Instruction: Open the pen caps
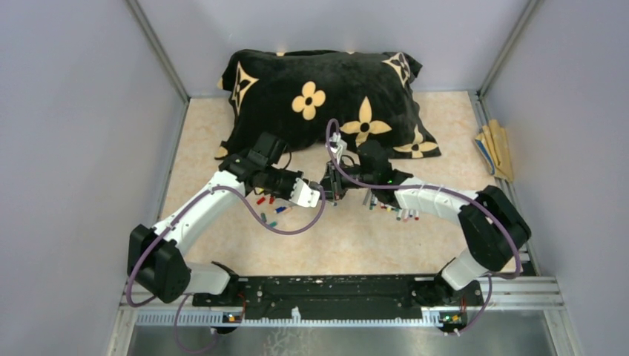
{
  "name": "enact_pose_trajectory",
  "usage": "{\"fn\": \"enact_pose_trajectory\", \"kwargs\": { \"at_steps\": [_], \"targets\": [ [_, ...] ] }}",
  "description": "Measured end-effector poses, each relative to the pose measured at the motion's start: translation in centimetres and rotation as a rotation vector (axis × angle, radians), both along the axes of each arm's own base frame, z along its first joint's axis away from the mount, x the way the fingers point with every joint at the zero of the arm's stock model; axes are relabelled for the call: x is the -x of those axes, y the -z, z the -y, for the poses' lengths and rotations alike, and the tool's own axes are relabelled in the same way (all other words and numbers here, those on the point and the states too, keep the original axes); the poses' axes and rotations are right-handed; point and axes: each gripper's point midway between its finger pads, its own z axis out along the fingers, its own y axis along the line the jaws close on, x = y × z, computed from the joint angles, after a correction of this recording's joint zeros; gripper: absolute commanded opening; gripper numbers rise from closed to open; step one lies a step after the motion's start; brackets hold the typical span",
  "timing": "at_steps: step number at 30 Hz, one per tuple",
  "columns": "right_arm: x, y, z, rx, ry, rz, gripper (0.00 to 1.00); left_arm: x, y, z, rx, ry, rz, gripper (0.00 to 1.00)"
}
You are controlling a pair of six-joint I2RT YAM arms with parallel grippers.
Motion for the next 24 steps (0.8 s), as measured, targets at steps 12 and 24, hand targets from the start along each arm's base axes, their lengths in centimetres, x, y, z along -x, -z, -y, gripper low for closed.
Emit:
{"fn": "enact_pose_trajectory", "kwargs": {
  "at_steps": [12, 24],
  "targets": [
    [-0.8, -2.3, 2.7, 0.038, 0.161, 0.178, 0.00, -1.4, -2.3, 2.5, 0.153, 0.147, 0.107, 0.00],
    [-1.6, -2.2, 3.2, 0.078, 0.212, 0.239, 0.00, -2.6, -2.3, 2.6, 0.178, 0.205, 0.171, 0.00]
  ]
}}
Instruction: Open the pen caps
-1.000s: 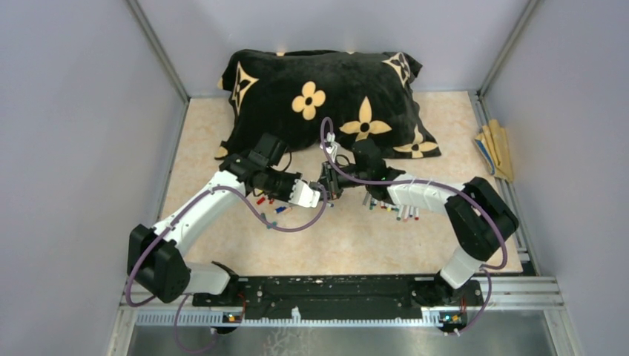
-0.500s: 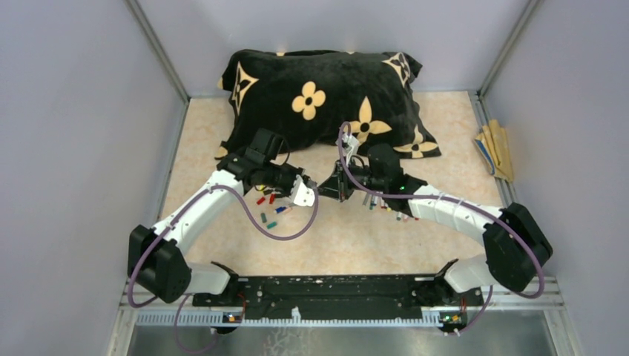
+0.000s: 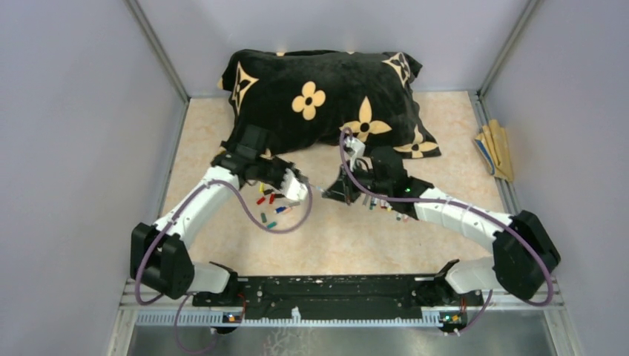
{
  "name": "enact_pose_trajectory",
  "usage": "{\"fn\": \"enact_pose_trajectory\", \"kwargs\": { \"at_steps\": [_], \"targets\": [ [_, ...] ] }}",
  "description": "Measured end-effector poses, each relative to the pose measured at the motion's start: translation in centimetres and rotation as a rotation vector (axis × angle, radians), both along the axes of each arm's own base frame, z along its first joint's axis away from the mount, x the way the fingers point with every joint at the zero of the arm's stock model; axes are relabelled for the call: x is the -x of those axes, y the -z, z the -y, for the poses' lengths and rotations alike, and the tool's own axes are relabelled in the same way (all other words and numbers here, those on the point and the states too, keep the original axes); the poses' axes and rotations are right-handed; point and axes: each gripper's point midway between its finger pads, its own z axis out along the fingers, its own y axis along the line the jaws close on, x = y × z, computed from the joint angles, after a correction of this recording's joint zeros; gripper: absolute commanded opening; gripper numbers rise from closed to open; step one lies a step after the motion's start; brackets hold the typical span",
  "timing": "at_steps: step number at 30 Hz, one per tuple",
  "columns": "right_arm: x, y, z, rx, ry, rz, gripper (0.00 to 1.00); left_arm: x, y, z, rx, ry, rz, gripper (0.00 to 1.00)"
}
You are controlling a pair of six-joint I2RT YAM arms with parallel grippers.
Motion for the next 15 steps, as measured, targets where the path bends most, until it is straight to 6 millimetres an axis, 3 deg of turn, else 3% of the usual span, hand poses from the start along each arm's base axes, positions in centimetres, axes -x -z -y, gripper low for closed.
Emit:
{"fn": "enact_pose_trajectory", "kwargs": {
  "at_steps": [1, 4, 5, 6, 9, 15],
  "targets": [
    [0.6, 0.6, 0.4, 0.024, -0.012, -0.025, 0.00, -1.2, 0.7, -2.0, -0.073, -0.073, 0.021, 0.00],
    [2.9, 4.6, 4.0, 0.153, 0.008, -0.160, 0.00, -6.3, 2.8, -13.8, -0.279, -0.434, 0.029, 0.00],
    [3.5, 5.6, 4.6, 0.186, 0.010, -0.197, 0.00, -6.8, 3.6, -17.4, -0.350, -0.532, 0.011, 0.00],
    [3.9, 6.2, 5.0, 0.207, 0.010, -0.220, 0.00, -6.7, 4.0, -18.9, -0.386, -0.568, -0.003, 0.00],
    [4.6, 7.0, 5.6, 0.244, 0.003, -0.257, 0.00, -5.7, 4.8, -20.6, -0.450, -0.601, -0.048, 0.00],
    [4.4, 7.2, 5.7, 0.253, 0.014, -0.253, 0.00, -4.7, 4.0, -19.3, -0.387, -0.583, -0.109, 0.00]
  ]
}}
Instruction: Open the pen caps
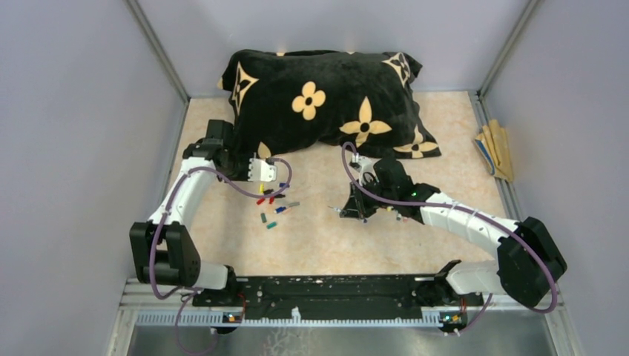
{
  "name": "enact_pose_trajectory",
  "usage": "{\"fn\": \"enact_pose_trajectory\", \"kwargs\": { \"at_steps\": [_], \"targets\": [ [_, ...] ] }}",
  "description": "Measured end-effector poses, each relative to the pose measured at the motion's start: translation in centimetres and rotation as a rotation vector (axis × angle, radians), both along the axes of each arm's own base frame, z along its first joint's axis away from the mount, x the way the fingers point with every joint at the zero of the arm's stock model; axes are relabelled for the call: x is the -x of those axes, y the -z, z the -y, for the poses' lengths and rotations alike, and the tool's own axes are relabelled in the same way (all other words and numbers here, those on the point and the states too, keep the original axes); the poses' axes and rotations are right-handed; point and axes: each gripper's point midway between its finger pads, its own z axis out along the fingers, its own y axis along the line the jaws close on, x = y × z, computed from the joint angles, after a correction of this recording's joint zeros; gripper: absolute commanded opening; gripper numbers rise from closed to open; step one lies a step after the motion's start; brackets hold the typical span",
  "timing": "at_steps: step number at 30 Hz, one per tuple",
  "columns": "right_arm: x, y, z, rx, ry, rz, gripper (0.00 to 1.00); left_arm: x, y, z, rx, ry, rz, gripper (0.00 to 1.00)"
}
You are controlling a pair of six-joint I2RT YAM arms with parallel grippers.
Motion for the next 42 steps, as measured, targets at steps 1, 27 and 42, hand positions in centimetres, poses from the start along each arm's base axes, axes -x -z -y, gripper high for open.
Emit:
{"fn": "enact_pose_trajectory", "kwargs": {
  "at_steps": [1, 27, 42],
  "targets": [
    [-0.2, 0.1, 0.1, 0.006, 0.010, 0.005, 0.00, 0.3, -0.2, 0.5, 0.029, 0.001, -0.005, 0.01],
    [-12.2, 4.2, 11.5, 0.315, 0.857, 0.225, 0.00, 2.6, 9.9, 11.1, 0.288, -0.232, -0.395, 0.39],
    [-12.4, 8.5, 12.8, 0.451, 0.885, 0.196, 0.19, 2.5, 7.9, 11.5, 0.319, -0.248, -0.375, 0.99]
  ]
}}
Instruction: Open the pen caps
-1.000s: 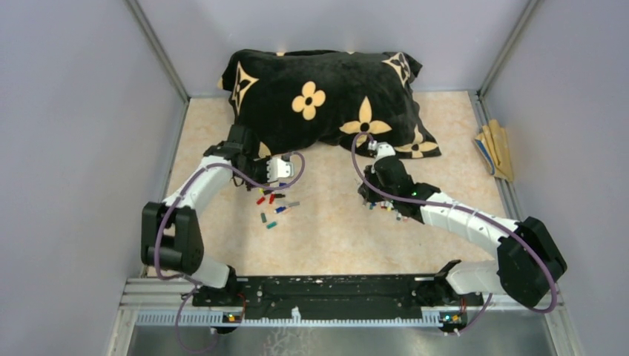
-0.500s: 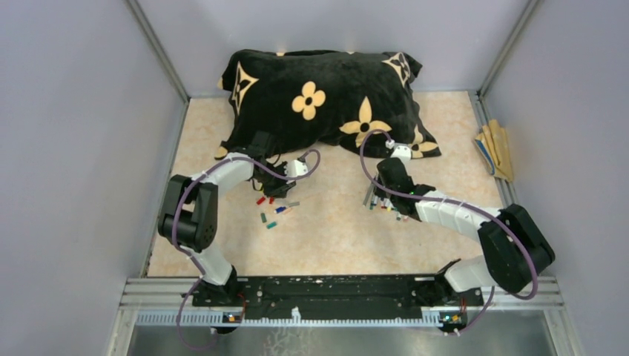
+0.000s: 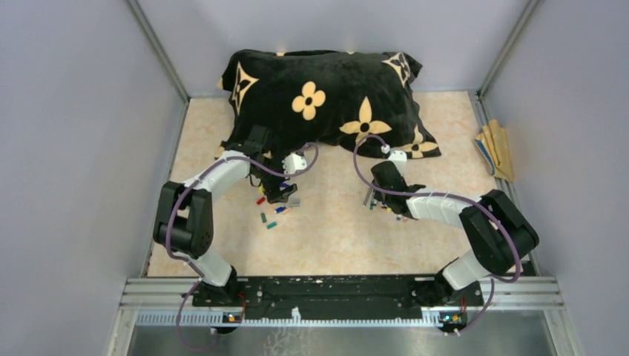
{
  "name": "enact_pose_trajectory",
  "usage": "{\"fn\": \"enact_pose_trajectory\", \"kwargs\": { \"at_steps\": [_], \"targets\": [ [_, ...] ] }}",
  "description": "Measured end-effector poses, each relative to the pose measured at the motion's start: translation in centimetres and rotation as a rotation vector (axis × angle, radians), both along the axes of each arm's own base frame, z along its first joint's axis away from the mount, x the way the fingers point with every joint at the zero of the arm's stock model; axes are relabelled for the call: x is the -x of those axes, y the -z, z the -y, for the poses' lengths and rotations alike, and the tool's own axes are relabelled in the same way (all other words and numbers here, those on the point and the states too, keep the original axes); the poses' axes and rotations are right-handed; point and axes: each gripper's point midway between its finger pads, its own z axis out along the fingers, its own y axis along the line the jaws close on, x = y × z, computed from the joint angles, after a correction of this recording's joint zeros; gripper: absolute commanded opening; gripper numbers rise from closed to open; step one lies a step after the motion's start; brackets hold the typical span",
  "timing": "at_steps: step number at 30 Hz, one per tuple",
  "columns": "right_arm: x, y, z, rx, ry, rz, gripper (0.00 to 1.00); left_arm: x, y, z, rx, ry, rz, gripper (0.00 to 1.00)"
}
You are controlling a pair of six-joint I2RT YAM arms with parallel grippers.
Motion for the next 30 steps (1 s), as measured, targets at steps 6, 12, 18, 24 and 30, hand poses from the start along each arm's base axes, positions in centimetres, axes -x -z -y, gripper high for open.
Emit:
{"fn": "enact_pose_trajectory", "kwargs": {
  "at_steps": [6, 12, 18, 24, 30],
  "targets": [
    [-0.1, -0.1, 0.0, 0.002, 0.001, 0.005, 0.31, -1.4, -4.2, 0.9, 0.054, -0.019, 0.066, 0.99],
    [-0.1, -0.1, 0.0, 0.002, -0.001, 0.004, 0.34, -1.6, -7.5, 1.0, 0.112, -0.077, 0.101, 0.99],
    [0.1, -1.4, -0.2, -0.017, -0.018, 0.020, 0.57, -2.3, -9.4, -1.4, 0.172, -0.208, 0.106, 0.99],
    [-0.2, -7.2, 0.3, -0.074, -0.031, 0.116, 0.99, -4.1, -11.8, -6.2, 0.247, -0.412, 0.171, 0.99],
    [-1.0, -13.6, 7.9, -0.129, 0.191, 0.265, 0.99, -4.8, -10.8, -8.5, 0.315, -0.643, 0.253, 0.99]
  ]
}}
